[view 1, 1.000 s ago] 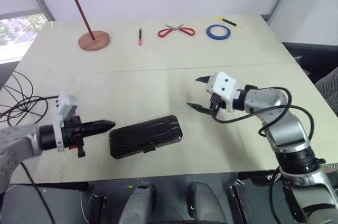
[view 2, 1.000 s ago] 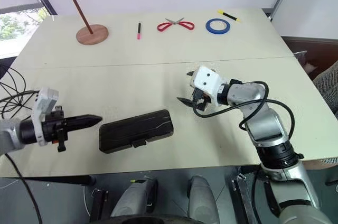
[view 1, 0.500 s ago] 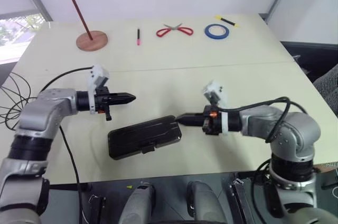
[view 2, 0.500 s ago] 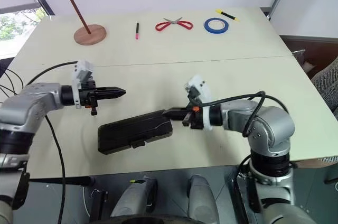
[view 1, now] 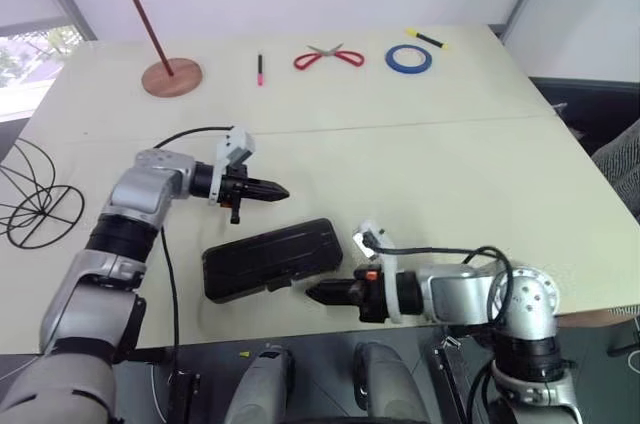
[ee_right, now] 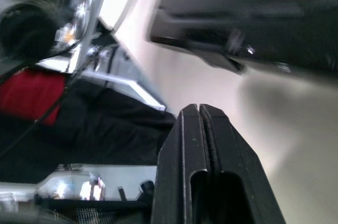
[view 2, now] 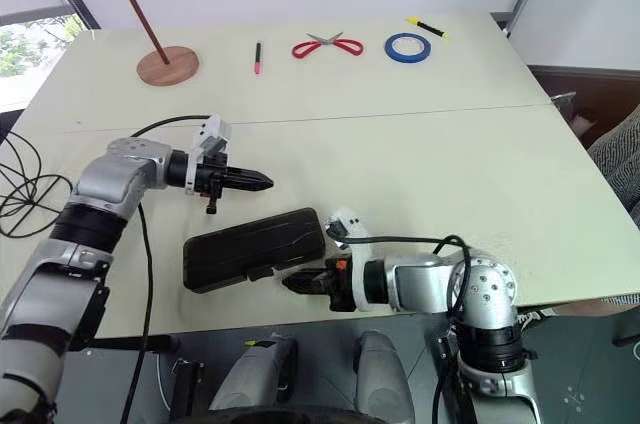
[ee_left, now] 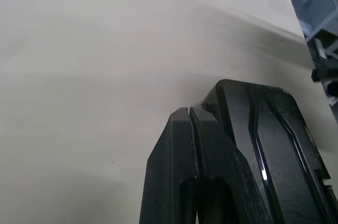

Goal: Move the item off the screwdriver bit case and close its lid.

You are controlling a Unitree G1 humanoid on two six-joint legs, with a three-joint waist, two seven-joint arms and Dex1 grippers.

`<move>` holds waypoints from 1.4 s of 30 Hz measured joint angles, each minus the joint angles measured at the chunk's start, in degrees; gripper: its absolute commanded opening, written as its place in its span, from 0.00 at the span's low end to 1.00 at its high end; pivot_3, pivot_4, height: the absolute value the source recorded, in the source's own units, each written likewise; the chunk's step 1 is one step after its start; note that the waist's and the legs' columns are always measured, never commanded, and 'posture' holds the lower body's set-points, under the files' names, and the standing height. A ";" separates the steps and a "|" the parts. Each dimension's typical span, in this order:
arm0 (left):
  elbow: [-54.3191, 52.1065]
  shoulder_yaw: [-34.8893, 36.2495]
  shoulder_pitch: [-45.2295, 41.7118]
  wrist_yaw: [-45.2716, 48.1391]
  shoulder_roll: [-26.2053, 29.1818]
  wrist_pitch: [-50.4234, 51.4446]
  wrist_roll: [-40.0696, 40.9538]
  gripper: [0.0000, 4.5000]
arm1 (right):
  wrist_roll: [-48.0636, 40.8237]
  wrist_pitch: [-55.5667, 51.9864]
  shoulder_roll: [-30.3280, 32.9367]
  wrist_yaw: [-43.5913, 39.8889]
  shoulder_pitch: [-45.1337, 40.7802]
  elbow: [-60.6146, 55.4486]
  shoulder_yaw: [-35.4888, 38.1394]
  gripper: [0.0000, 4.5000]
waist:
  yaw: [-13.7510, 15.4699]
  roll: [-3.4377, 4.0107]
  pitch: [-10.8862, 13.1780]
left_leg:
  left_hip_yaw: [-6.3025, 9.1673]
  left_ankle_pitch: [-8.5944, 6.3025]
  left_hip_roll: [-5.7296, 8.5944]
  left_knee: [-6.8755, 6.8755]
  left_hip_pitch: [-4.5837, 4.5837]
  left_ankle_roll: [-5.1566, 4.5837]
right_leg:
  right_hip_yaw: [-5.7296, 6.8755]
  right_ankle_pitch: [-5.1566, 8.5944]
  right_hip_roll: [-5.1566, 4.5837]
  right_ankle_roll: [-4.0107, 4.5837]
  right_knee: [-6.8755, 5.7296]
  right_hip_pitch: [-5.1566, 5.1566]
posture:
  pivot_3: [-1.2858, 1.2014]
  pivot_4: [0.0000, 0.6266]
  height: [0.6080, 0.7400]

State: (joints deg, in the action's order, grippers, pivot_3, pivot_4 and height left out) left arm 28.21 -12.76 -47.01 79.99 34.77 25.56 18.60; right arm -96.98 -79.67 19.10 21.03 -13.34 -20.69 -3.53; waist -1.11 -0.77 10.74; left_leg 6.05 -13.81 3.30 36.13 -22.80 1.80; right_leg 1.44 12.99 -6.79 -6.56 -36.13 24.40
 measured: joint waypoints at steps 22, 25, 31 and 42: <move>-5.98 -1.96 9.79 2.06 0.92 -10.41 -8.12 0.00 | -14.68 31.19 -5.13 30.56 4.79 -1.82 -17.46 0.01 | 0.12 0.00 -0.01 | 0.04 -0.01 -0.03 0.04 -0.05 -0.05 | 0.01 0.00 0.07 0.00 0.02 -0.01 | 0.52 0.24 1.00; -6.49 -1.99 10.77 1.54 0.85 -10.91 -8.22 0.00 | -14.68 33.23 -7.07 32.93 3.69 -0.93 -17.26 0.01 | 0.09 0.00 -0.01 | 0.04 -0.01 -0.03 0.03 -0.04 -0.05 | 0.02 0.00 0.08 0.00 0.02 0.00 | 0.52 0.24 1.00; -6.62 -1.99 10.85 1.06 0.90 -10.91 -8.51 0.00 | -14.92 34.61 -9.08 35.95 3.78 -0.28 -17.50 0.01 | 0.03 0.00 -0.01 | 0.04 -0.01 -0.03 0.03 -0.03 -0.05 | 0.02 0.00 0.09 0.00 0.01 0.00 | 0.52 0.24 1.00; -6.72 -2.17 10.75 1.28 1.72 -11.58 -9.70 0.00 | -15.49 39.14 -11.01 40.01 4.94 0.94 -17.57 0.01 | -0.11 0.01 -0.01 | 0.04 -0.01 -0.03 0.02 0.01 -0.05 | 0.01 0.00 0.12 0.00 0.00 -0.01 | 0.52 0.24 1.00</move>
State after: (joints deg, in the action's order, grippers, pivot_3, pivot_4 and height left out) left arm 21.49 -14.92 -36.26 81.27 36.49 13.98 8.90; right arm -112.47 -40.53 8.09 61.03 -8.41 -19.74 -21.10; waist -1.22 -0.76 10.73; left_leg 6.08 -13.83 3.27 36.14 -22.79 1.74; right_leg 1.44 12.99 -6.67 -6.56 -36.14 24.40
